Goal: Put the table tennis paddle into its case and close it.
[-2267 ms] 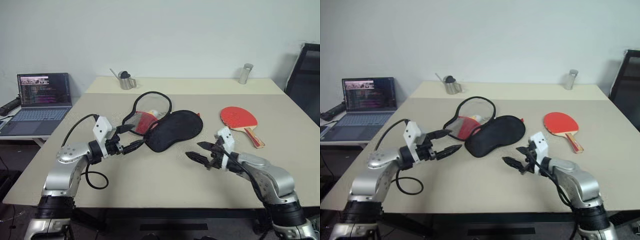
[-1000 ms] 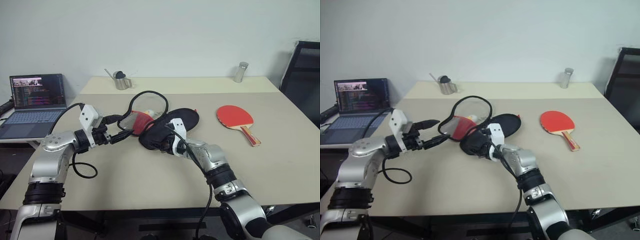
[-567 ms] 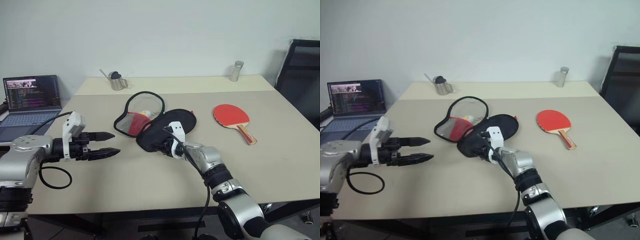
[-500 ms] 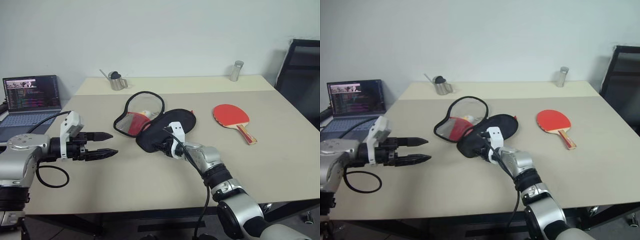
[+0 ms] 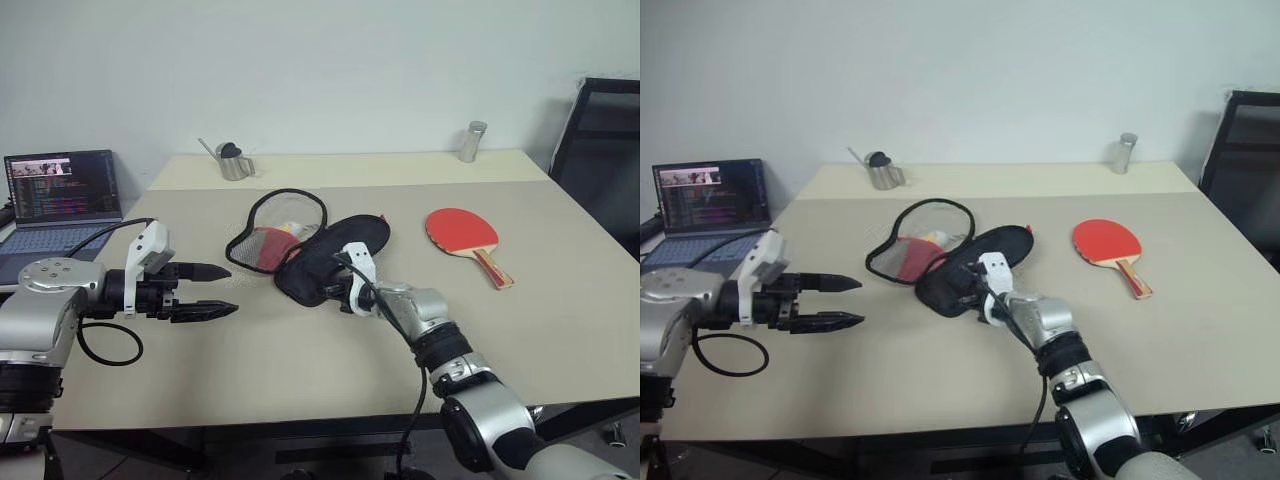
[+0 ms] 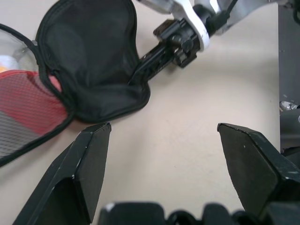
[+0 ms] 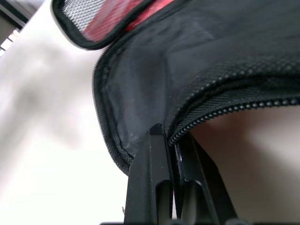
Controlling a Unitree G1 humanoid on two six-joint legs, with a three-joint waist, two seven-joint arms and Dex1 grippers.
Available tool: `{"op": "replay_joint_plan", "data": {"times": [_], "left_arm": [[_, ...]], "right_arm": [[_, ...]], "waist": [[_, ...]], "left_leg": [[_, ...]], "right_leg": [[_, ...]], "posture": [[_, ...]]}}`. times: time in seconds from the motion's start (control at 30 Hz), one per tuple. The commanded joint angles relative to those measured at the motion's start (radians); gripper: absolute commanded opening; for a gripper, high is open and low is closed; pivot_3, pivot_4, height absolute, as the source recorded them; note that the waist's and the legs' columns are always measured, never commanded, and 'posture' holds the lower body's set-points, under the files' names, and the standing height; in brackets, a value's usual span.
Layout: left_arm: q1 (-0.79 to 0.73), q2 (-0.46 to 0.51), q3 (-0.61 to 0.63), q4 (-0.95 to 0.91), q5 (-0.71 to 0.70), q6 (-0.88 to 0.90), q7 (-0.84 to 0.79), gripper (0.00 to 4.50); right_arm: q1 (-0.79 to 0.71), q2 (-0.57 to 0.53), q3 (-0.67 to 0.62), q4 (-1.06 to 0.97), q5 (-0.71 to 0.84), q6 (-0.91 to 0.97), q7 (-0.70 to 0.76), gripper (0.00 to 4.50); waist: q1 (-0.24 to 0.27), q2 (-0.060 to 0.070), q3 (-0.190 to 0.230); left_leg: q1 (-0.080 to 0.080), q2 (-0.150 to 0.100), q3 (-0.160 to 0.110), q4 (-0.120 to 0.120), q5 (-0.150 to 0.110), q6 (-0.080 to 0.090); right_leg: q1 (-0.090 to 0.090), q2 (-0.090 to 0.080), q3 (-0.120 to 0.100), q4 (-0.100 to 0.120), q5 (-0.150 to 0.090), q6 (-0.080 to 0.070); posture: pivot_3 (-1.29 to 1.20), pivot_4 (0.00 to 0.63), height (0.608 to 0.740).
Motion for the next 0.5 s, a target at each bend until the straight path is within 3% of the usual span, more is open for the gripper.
{"op": "replay_joint_plan", "data": {"times": [0.03,0.3,0.5], "left_arm": [[-0.023,0.002,0.014,-0.035,-0.013,-0.006,-0.011,3.98],[-0.073,-0.021,-0.011,-0.016,-0.01,-0.009,-0.025,3.98],[-0.102,-0.033,-0.028,0.006,-0.003,-0.02,-0.036,3.98]], "right_arm": [[0.037,-0.048,0.007,-0.137,0.014,0.084,0.035,0.03],[0.188,-0.218,0.055,-0.463,0.06,0.315,0.118,0.03],[0.209,-0.328,0.079,-0.508,0.064,0.349,0.175,0.03]], "waist": [[0.0,0.0,0.0],[0.004,0.0,0.0],[0.003,-0.001,0.0]], "left_leg": [[0.0,0.0,0.0,0.0,0.0,0.0],[0.0,0.0,0.0,0.0,0.0,0.0],[0.0,0.0,0.001,0.0,0.0,0.0]], "right_leg": [[0.0,0.0,0.0,0.0,0.0,0.0],[0.0,0.0,0.0,0.0,0.0,0.0],[0.0,0.0,-0.001,0.0,0.0,0.0]], "posture": [[0.0,0.15,0.74],[0.0,0.15,0.74],[0.0,0.15,0.74]]}}
